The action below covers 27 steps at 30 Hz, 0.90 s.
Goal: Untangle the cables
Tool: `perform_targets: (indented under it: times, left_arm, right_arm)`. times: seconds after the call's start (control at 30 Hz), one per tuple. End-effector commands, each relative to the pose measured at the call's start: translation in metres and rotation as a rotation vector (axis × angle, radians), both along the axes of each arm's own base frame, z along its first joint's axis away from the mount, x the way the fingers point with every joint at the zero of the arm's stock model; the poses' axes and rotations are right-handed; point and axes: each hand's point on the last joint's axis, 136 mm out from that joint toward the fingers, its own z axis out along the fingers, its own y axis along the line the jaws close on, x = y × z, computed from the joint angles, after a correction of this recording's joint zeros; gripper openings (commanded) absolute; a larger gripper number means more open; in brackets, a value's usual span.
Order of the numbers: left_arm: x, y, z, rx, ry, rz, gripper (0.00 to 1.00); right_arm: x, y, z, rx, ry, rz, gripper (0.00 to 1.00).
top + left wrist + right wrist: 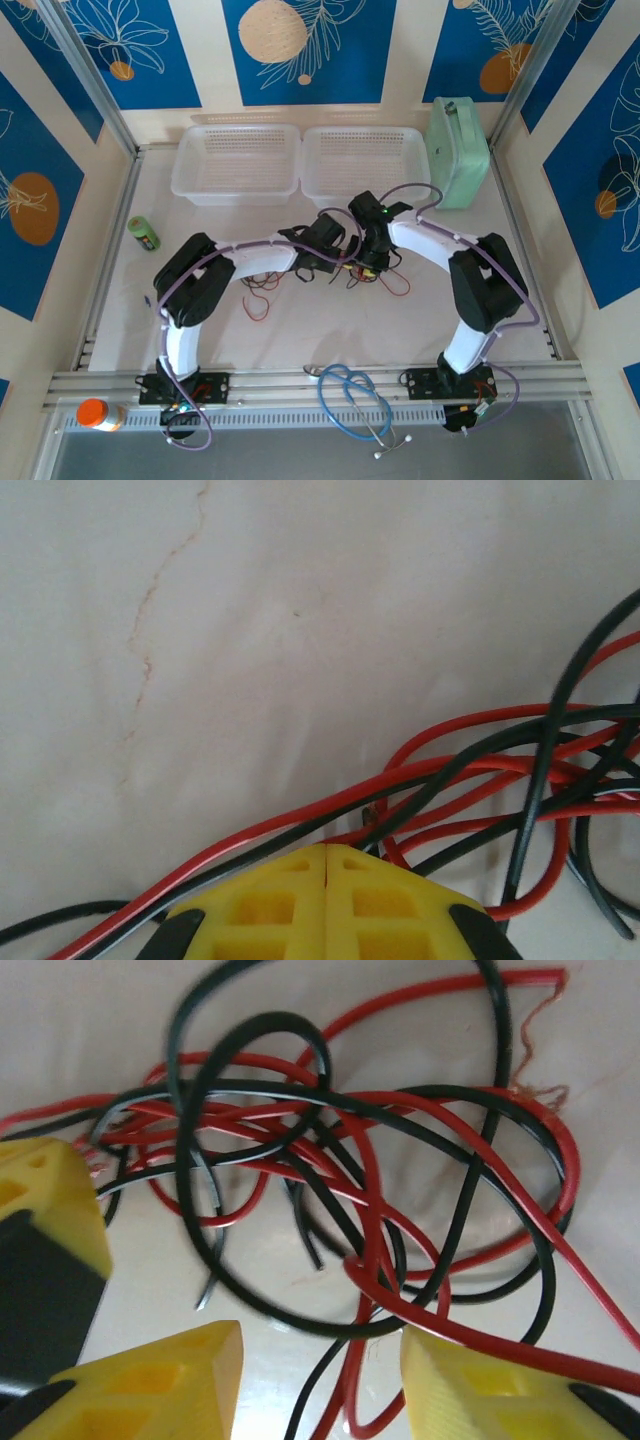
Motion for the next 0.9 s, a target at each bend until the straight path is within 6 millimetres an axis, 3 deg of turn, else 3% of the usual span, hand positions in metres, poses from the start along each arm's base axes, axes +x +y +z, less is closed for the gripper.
perform_targets:
  times: [0.0,0.2,0.4,0.63,0.87]
  left_arm:
    - [0.002,-0.003,-0.011,-0.003,0.007,0.028,0.0]
    - [-0.012,0.02,-0.044,0.056,0.064,0.087,0.0]
    - [-0.019,0.068,-0.054,0.134,0.068,0.178,0.0]
    - [-0.015,0.119,-0.055,0.166,0.081,0.269,0.0]
    - [-0.014,0.124,-0.06,0.194,0.095,0.264,0.0]
  right_arm:
    - [-0.005,-0.001,-0.014,-0.035,0.029,0.008,0.41]
    - [-0.023,-0.029,-0.043,-0.142,0.115,0.021,0.24]
    - [-0.032,-0.081,-0.051,-0.278,0.162,0.003,0.0]
    - [-0.033,-0.135,-0.037,-0.39,0.162,-0.05,0.0]
    - [-0.023,-0.157,-0.017,-0.476,0.149,-0.01,0.27]
